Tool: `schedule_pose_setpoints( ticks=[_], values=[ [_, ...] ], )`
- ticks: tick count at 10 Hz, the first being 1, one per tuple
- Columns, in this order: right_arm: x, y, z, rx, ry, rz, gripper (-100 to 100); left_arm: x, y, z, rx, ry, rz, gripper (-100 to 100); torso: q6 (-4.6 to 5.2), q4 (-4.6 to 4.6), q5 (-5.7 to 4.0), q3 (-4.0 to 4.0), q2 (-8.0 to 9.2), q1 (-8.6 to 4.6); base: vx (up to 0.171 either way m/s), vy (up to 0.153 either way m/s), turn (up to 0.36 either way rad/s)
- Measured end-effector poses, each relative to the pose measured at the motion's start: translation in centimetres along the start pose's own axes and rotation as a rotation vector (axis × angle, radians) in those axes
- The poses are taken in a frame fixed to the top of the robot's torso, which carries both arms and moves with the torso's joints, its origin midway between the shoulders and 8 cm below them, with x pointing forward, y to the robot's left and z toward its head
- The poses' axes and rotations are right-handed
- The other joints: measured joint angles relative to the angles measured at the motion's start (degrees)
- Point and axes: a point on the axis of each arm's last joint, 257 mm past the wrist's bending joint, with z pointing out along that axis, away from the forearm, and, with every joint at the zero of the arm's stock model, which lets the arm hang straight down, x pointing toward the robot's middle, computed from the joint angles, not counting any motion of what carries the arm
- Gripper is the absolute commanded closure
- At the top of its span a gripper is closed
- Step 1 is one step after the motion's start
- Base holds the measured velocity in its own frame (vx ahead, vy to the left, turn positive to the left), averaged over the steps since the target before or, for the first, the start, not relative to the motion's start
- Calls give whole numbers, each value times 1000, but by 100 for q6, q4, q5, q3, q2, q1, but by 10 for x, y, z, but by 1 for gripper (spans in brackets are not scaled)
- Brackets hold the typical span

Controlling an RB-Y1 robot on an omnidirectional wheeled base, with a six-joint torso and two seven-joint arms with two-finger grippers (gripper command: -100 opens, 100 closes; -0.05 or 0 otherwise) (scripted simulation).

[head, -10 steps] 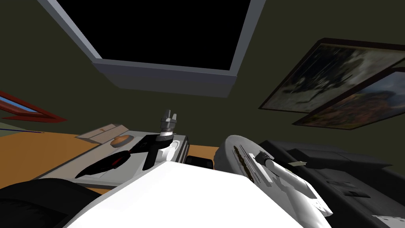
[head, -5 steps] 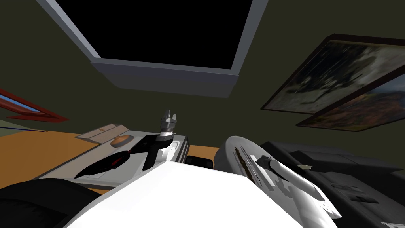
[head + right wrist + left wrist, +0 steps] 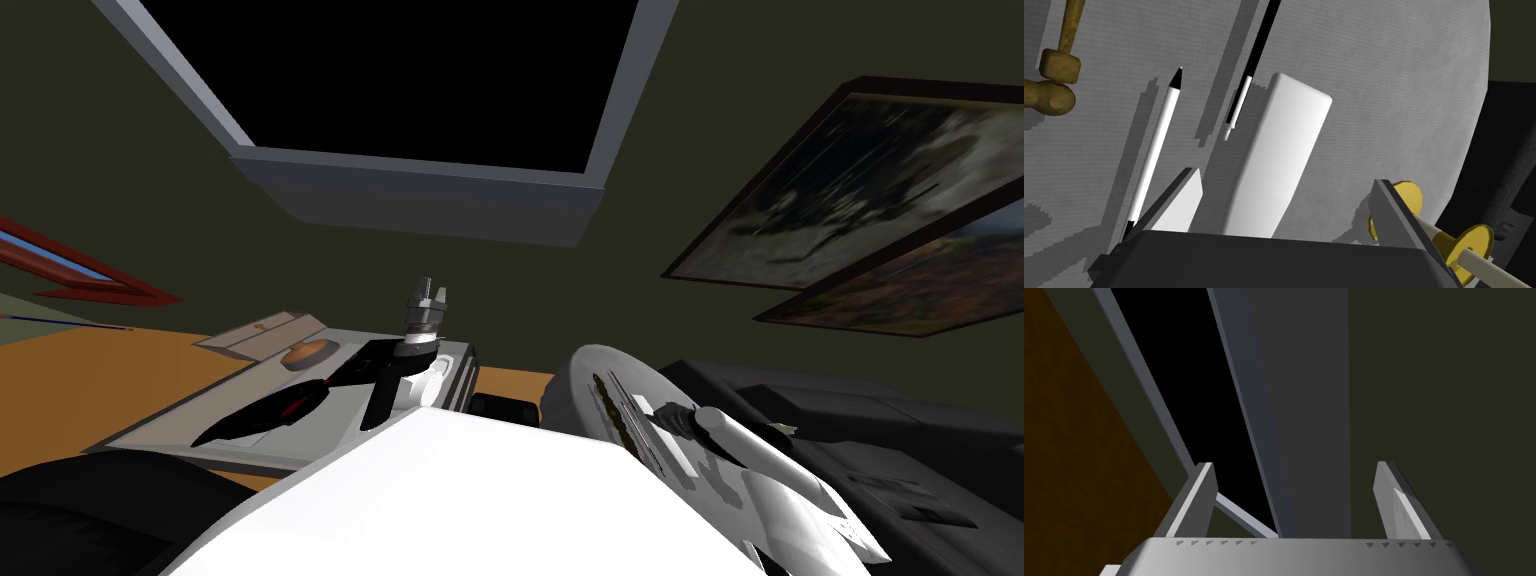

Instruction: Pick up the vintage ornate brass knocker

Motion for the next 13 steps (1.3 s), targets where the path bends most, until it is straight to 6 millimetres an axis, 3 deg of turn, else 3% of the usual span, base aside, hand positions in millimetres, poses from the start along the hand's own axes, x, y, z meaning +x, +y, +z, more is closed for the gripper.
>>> schedule_pose_setpoints(
  ticks=[7, 13],
  values=[
    [-13, -36, 0, 223, 0, 211, -100, 0, 0, 0, 0, 0, 0, 0, 2, 0, -1, 1, 2, 0, 6, -18, 18],
    [-1, -78, -6, 430, 31, 379, -100, 0, 0, 0, 0, 0, 0, 0, 1, 0, -1, 1, 1, -1, 1, -14, 12]
  ],
)
